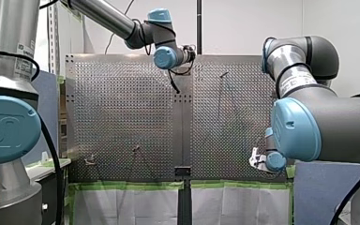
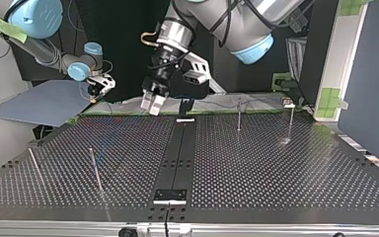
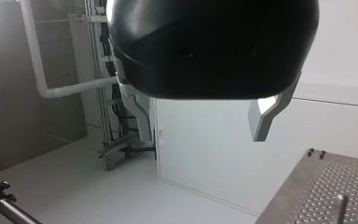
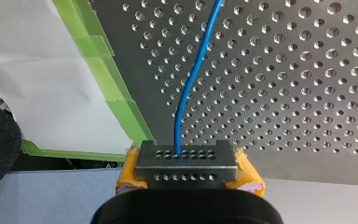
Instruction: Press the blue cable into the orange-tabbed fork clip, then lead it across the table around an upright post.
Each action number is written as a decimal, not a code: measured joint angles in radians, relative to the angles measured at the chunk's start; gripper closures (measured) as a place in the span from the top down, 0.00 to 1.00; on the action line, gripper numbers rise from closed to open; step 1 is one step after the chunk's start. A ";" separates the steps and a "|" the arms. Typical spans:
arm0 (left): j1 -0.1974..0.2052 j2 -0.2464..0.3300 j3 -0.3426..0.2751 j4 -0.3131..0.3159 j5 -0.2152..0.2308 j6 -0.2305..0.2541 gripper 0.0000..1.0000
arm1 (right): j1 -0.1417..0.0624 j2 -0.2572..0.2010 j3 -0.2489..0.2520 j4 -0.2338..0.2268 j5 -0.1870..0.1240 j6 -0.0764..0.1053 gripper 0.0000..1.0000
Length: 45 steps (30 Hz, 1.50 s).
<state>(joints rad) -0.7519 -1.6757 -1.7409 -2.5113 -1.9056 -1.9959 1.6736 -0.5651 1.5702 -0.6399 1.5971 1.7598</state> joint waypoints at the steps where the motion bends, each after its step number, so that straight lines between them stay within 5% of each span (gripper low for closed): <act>1: 0.000 0.000 -0.008 0.009 0.000 0.001 0.99 | 0.000 0.000 0.000 0.000 0.000 0.000 0.00; 14: 0.003 0.000 -0.137 0.123 0.003 0.005 0.99 | 0.008 0.000 -0.005 0.002 0.000 0.000 0.00; 33: 0.006 -0.001 -0.306 0.130 -0.002 0.007 0.99 | 0.010 0.000 -0.006 0.006 0.000 0.000 0.00; 45: 0.017 -0.007 -0.426 0.165 -0.016 0.056 0.99 | 0.011 0.000 -0.006 0.007 -0.003 0.001 0.00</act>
<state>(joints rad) -0.7347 -1.6825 -2.1664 -2.3458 -1.9212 -1.9401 1.6842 -0.5654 1.5638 -0.6324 1.5936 1.7612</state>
